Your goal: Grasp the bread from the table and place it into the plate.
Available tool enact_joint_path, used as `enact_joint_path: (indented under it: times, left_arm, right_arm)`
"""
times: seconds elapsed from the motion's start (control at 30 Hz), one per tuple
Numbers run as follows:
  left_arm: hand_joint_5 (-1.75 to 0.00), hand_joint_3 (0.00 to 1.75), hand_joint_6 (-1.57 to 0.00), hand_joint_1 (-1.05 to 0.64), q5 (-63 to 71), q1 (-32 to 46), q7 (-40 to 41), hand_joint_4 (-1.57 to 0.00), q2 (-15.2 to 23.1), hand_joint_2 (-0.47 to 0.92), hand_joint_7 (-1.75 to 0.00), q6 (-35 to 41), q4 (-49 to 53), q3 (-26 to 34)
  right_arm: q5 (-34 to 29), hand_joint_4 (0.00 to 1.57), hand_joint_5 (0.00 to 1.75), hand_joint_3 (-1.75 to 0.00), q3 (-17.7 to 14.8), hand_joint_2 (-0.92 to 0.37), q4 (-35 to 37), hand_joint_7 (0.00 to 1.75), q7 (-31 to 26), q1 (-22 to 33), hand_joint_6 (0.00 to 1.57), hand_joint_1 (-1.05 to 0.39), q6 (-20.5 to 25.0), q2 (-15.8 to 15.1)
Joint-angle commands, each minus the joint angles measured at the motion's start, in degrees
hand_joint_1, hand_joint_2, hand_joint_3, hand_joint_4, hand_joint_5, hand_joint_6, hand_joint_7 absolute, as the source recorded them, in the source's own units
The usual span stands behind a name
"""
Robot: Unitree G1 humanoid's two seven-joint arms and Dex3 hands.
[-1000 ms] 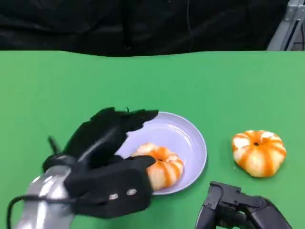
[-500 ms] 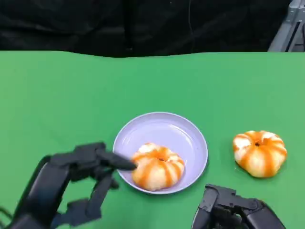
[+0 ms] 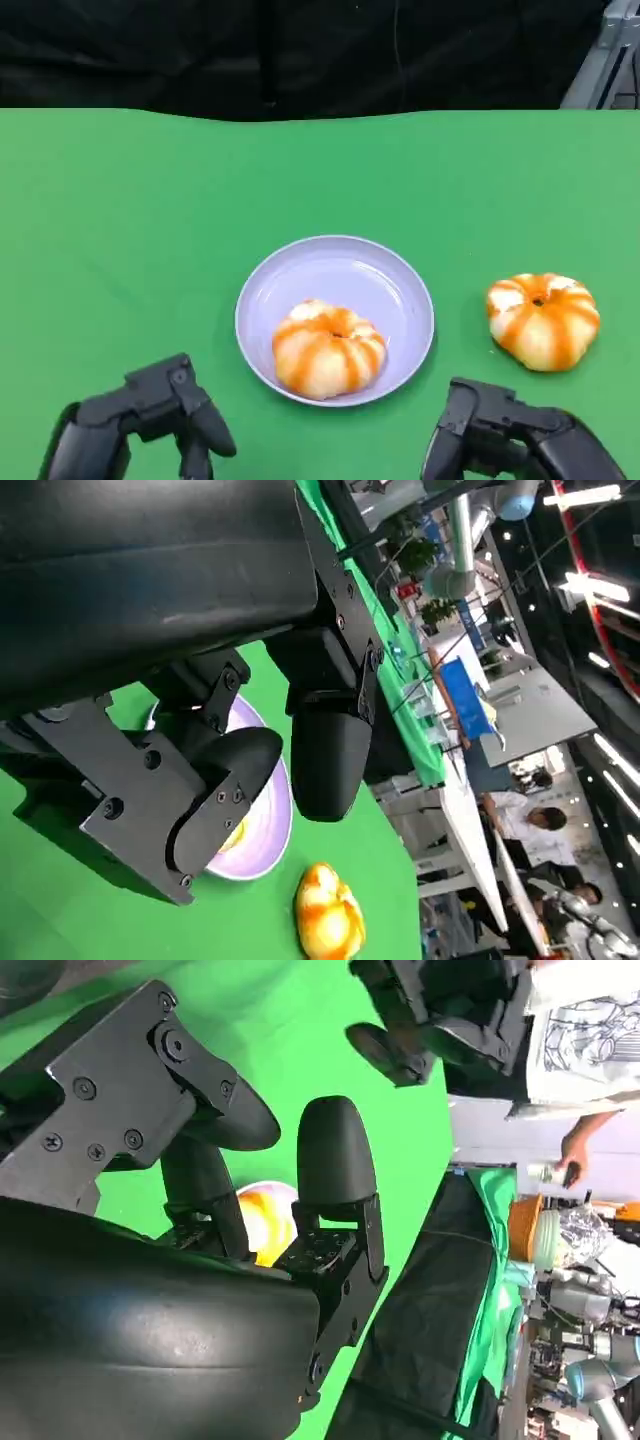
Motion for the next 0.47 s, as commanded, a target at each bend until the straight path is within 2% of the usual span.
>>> enact_joint_path:
  times: [0.03,0.47]
  left_arm:
    - [-1.75,1.57,-0.82,-0.06,-0.8,0.4,0.7,-0.91,0.1,0.30,-1.60,-2.1,1.5,-0.2]
    - [-1.73,1.56,-0.84,-0.07,-0.8,-0.3,1.9,-0.91,-0.4,0.27,-1.58,-1.9,3.0,-0.3]
  right_arm:
    - [1.1,0.70,1.66,-1.34,-1.0,-0.34,0.2,1.45,0.6,0.0,0.70,-0.06,-0.4,-0.7]
    - [1.1,0.69,1.67,-1.33,-1.0,-0.35,0.9,1.47,0.7,0.3,0.69,-0.05,-1.1,-0.5]
